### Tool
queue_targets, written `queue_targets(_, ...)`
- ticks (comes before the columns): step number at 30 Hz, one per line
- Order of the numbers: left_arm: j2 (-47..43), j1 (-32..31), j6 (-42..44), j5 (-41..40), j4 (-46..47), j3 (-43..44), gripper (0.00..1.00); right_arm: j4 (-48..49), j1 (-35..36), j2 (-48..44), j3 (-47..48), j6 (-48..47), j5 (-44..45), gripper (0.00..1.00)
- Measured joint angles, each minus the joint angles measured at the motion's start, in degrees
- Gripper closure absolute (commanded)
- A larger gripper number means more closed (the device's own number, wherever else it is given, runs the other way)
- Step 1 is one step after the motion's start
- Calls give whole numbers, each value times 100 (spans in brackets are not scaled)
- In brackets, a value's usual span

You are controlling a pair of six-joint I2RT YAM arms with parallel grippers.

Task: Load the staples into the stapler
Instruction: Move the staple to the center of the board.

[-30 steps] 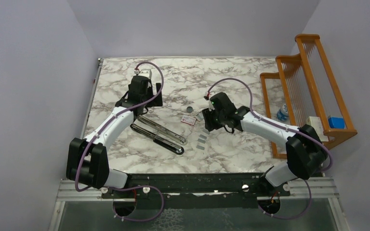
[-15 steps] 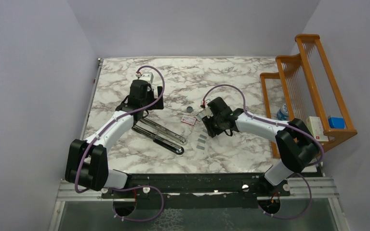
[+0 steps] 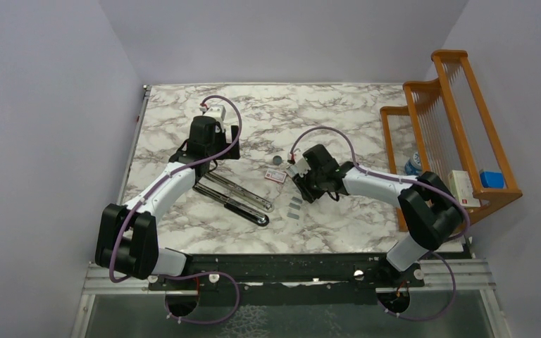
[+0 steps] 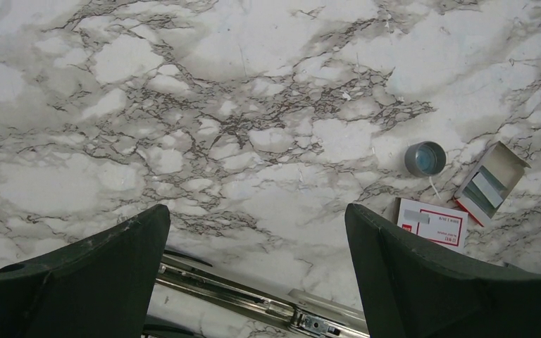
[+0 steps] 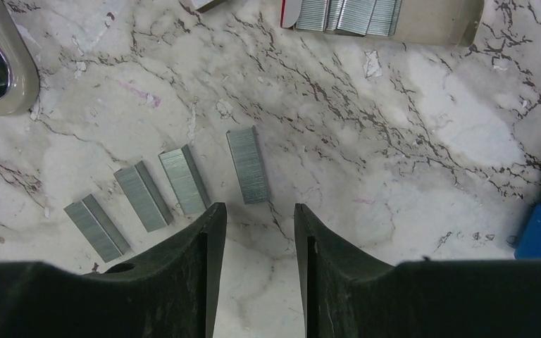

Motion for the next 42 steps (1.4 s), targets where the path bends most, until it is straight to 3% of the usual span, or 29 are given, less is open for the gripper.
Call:
queue_targets(13, 0, 0, 83, 66, 24, 0, 2, 138, 0, 214, 24, -297, -297, 60)
queue_targets(20, 0, 0, 122, 92, 24, 0, 2, 190, 0, 361, 162, -374, -365, 71)
queue_targets(42, 0, 0, 144, 96, 24, 0, 2, 323, -4, 345, 116, -179, -470, 89)
